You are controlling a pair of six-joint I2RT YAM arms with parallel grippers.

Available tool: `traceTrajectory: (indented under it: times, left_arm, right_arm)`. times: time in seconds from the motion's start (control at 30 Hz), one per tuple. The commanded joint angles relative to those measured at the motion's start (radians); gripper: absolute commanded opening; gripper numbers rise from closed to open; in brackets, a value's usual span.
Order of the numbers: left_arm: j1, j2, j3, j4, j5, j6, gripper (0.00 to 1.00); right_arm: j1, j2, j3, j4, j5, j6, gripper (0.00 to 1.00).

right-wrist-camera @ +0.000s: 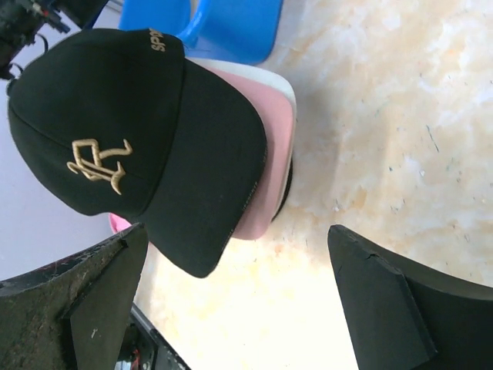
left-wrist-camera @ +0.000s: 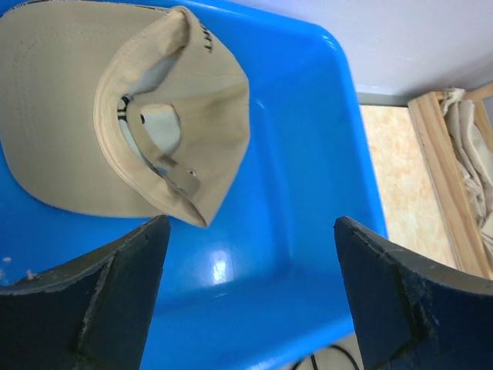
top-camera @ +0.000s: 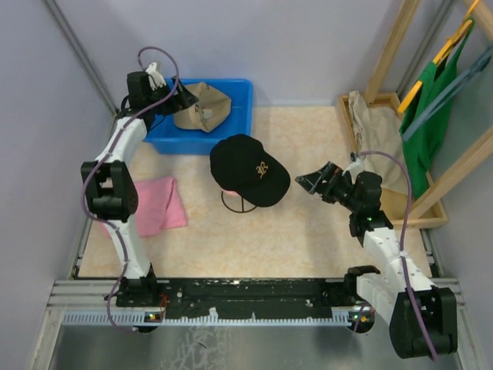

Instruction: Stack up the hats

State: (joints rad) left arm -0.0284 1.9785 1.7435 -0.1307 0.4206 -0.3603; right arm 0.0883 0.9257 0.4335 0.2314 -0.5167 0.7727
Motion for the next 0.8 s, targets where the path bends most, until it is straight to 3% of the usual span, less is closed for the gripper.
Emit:
traceTrajectory:
  times: [0.0, 0.17, 0.37, 0.53, 0.77]
  left_arm:
    - [0.018, 0.151, 0.189, -0.034, 0.028, -0.006, 0.93]
    - [0.016, 0.311, 0.392, -0.015, 0.032, -0.003, 0.93]
    - [-0.01, 0.393, 0.385, 0.186, -0.004, 0.002, 0.98]
    - [-0.061, 0.543, 0.551, 0.207, 0.007, -0.009, 0.99]
    - [-0.088, 0.619, 0.562, 0.289, -0.109, -0.003, 0.99]
  right_arm:
    - [-0.01, -0.047, 0.016, -0.1, 0.026, -0.045, 0.99]
    - [-0.013, -0.094, 0.026, -0.159, 0.053, -0.062, 0.99]
    - [-0.016, -0.127, 0.045, -0.207, 0.078, -0.066, 0.99]
    - [-0.019, -0.164, 0.064, -0.258, 0.125, -0.072, 0.99]
    - [-0.022, -0.213, 0.077, -0.303, 0.168, -0.053, 0.99]
